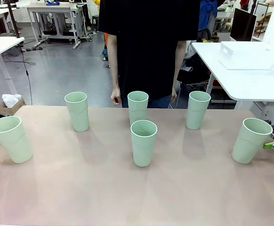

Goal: Stack the cups and store them in the basket.
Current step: Pick up two Reusable plastic cups , one in each hand.

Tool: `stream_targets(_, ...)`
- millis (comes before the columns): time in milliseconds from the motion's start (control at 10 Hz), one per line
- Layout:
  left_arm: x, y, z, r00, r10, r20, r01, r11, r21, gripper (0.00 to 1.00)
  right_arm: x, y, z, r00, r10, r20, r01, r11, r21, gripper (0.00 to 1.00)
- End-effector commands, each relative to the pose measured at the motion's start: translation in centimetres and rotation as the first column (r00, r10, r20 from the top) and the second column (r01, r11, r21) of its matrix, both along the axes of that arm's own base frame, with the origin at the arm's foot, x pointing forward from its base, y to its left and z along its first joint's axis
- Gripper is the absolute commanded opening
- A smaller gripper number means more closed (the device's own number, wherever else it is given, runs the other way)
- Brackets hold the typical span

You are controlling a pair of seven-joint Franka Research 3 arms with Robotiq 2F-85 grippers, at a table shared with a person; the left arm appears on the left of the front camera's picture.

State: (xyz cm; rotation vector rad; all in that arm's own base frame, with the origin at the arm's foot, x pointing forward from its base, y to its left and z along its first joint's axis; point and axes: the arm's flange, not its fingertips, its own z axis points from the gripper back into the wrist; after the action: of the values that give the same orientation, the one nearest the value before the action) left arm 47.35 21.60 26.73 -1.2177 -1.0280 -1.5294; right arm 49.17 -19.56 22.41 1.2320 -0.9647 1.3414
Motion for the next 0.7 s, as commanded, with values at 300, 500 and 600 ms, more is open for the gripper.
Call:
stream_targets(300, 0.2, 0.0, 0.0, 1.000, 0.006, -0.021, -0.005, 1.000, 0.013, 1.00, 0.0, -0.1, -0.1, 1.000, -0.001, -0.002, 0.001, 1.000, 0.000, 1.00)
stream_targets(500, 0.0, -0.1, -0.3, 1.000, 0.011, -0.021, -0.011, 1.000, -0.003, 1.00, -0.1, 0.6, -0.4, 1.000, -0.027, 0.002, 0.027, 1.000, 0.004, 1.00)
stream_targets(600, -0.1, -0.2, -0.4, 1.000, 0.009, -0.022, -0.009, 1.000, -0.008, 1.00, -0.1, 0.9, -0.5, 0.999, -0.033, 0.006, 0.033, 0.999, 0.008, 1.00)
